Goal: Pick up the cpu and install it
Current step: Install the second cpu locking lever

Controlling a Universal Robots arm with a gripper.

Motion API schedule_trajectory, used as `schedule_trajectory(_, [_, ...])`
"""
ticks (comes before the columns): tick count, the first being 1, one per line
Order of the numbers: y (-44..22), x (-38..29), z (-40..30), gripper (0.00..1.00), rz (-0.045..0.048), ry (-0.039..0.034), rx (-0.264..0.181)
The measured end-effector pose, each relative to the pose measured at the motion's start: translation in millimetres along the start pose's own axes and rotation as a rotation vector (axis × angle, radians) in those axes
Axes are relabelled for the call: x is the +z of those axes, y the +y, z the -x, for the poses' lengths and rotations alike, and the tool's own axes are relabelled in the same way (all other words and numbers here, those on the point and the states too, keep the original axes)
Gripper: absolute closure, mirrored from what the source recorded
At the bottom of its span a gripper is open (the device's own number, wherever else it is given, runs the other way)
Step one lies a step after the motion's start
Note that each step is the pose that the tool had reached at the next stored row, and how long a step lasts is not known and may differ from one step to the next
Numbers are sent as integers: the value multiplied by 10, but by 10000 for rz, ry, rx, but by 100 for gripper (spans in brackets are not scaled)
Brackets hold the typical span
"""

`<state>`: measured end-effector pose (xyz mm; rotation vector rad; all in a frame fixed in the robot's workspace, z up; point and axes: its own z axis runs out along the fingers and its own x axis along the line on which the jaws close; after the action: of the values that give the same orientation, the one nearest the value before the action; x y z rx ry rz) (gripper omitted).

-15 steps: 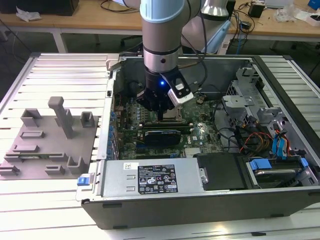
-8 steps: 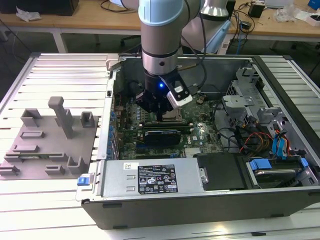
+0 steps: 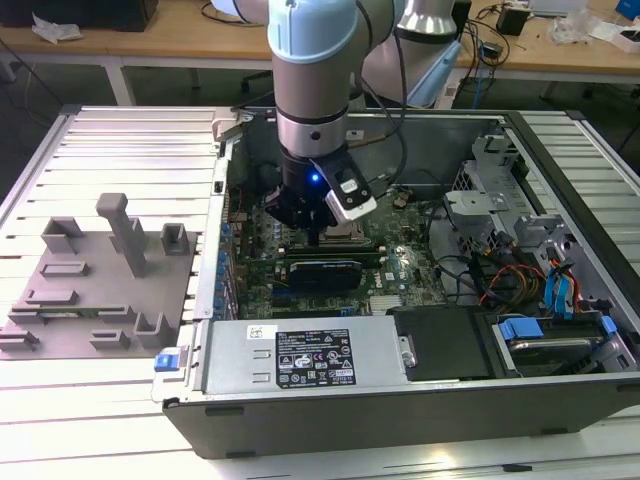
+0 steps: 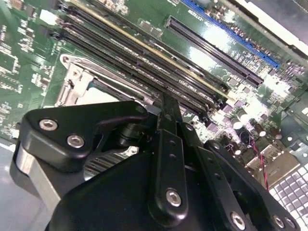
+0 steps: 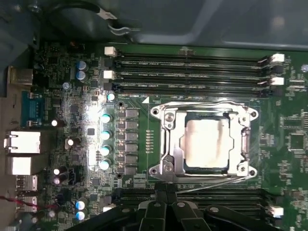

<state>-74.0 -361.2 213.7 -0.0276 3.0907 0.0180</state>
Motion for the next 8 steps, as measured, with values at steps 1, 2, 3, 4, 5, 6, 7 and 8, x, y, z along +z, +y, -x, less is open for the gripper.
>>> schedule_trajectory(1, [-4,16,-5,89,44,0,14])
schedule_trajectory(2, [-6,24,-7,89,110,-5,24])
schedule_trajectory(3, [-8,28,-9,89,166,-7,30])
schedule_trajectory(4, [-9,32,-11,89,268,-12,38])
schedule_trajectory(5, [-12,36,-13,89,342,-16,44])
schedule_trajectory(6, [-15,43,-15,89,390,-20,50])
schedule_trajectory(7, [-19,52,-18,89,417,-22,55])
schedule_trajectory(8, [-57,107,-33,89,825,-47,94])
